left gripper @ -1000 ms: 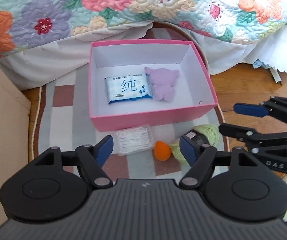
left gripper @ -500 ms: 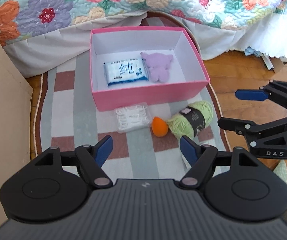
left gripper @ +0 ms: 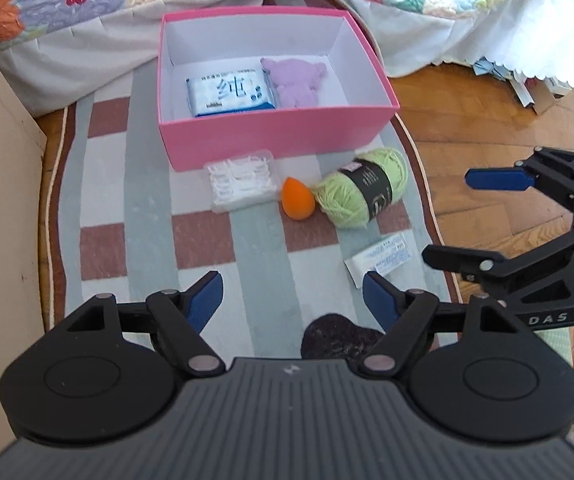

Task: Organize objects
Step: 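Open both tools and withdraw them up out of the pink box, then move both tools down toward the small white paper packet on the rug, then close both tools on the white paper packet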

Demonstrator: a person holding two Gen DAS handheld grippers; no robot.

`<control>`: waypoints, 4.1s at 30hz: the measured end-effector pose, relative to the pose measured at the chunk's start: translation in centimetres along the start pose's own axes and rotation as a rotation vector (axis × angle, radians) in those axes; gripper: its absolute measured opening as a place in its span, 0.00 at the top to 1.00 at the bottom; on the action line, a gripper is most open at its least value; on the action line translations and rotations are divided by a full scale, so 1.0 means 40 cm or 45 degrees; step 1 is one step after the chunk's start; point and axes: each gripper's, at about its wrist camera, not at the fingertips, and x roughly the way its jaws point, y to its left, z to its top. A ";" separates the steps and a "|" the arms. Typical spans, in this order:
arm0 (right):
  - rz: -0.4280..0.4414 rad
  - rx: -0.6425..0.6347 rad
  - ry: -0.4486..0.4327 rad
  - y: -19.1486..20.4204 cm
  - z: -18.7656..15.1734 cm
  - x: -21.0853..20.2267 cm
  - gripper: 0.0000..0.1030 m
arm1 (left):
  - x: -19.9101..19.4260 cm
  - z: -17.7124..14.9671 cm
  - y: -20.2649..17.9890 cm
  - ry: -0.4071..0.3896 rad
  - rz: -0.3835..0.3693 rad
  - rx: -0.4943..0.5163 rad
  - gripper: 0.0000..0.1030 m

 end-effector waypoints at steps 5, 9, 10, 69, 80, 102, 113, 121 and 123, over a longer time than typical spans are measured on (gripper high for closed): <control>0.005 -0.022 0.025 0.004 -0.023 0.010 0.10 | 0.025 -0.029 -0.003 0.014 0.001 -0.006 0.15; 0.025 -0.011 0.055 0.000 -0.035 0.020 0.08 | 0.046 -0.043 -0.001 0.037 -0.027 -0.017 0.11; 0.026 -0.008 0.066 -0.001 -0.037 0.025 0.08 | 0.049 -0.046 -0.002 0.034 -0.027 -0.021 0.10; -0.060 0.142 -0.170 -0.069 -0.342 0.302 0.09 | 0.491 -0.147 -0.077 -0.138 -0.140 -0.091 0.06; -0.048 0.169 -0.197 -0.067 -0.362 0.314 0.17 | 0.500 -0.137 -0.099 -0.154 -0.254 -0.093 0.64; 0.003 0.129 -0.164 -0.024 -0.330 0.311 0.37 | 0.506 -0.132 -0.078 -0.098 -0.261 -0.140 0.74; -0.030 0.086 -0.121 0.006 -0.311 0.296 0.47 | 0.480 -0.134 -0.088 -0.129 -0.207 -0.089 0.72; -0.036 0.034 -0.141 0.038 -0.289 0.265 0.48 | 0.443 -0.148 -0.076 -0.145 -0.166 -0.074 0.70; -0.035 0.022 -0.152 0.045 -0.282 0.252 0.53 | 0.423 -0.151 -0.069 -0.170 -0.157 -0.084 0.70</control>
